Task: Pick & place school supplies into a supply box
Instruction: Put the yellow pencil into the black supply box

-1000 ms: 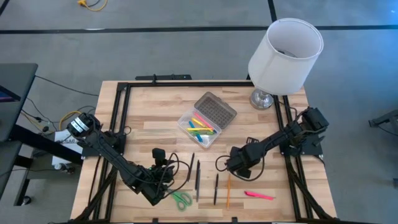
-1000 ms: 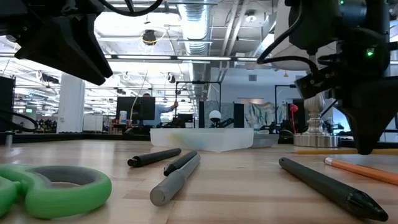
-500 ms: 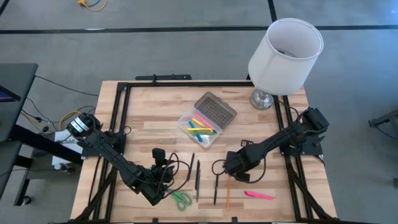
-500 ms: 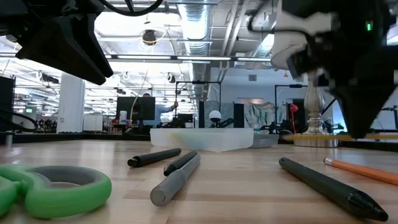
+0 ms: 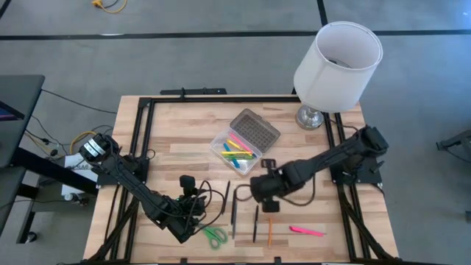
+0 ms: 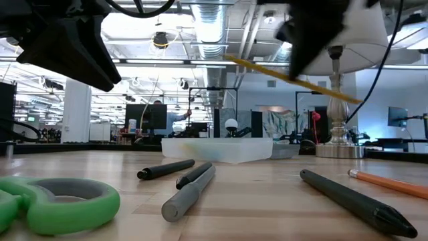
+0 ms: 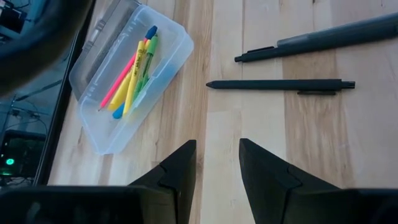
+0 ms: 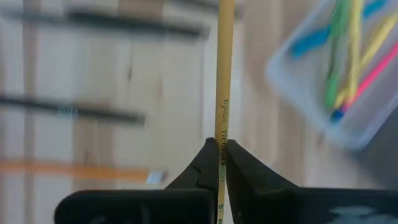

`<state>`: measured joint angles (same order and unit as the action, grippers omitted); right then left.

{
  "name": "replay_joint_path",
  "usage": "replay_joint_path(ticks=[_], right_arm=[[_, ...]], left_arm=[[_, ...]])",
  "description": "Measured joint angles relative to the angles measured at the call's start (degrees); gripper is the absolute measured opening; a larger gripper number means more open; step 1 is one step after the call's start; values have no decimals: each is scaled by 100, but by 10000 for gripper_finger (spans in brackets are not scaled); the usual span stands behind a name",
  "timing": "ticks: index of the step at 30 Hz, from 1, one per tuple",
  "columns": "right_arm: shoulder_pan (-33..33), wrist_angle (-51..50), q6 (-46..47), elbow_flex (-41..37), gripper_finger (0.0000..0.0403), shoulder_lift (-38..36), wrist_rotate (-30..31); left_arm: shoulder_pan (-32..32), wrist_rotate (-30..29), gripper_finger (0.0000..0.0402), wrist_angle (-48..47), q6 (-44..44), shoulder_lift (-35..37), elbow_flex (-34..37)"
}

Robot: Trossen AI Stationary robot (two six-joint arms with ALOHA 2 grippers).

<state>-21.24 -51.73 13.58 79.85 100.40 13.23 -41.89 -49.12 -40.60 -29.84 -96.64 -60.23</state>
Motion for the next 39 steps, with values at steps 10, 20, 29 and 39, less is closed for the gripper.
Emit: replay_joint_path(ticks=[10, 20, 29, 39], right_arm=[[1135, 1578, -926, 9, 0, 13, -79], [2087, 2212, -521, -185, 3, 20, -929], [2604, 2784, -45, -420, 11, 20, -883], [2779, 3001, 52, -776, 58, 20, -887]], left_arm=[[-8, 283, 116, -5, -248, -2, 2], [-57, 278, 116, -39, -421, -4, 159], [-57, 273, 116, 1, -492, -4, 247], [-55, 267, 116, 4, -534, -4, 247]])
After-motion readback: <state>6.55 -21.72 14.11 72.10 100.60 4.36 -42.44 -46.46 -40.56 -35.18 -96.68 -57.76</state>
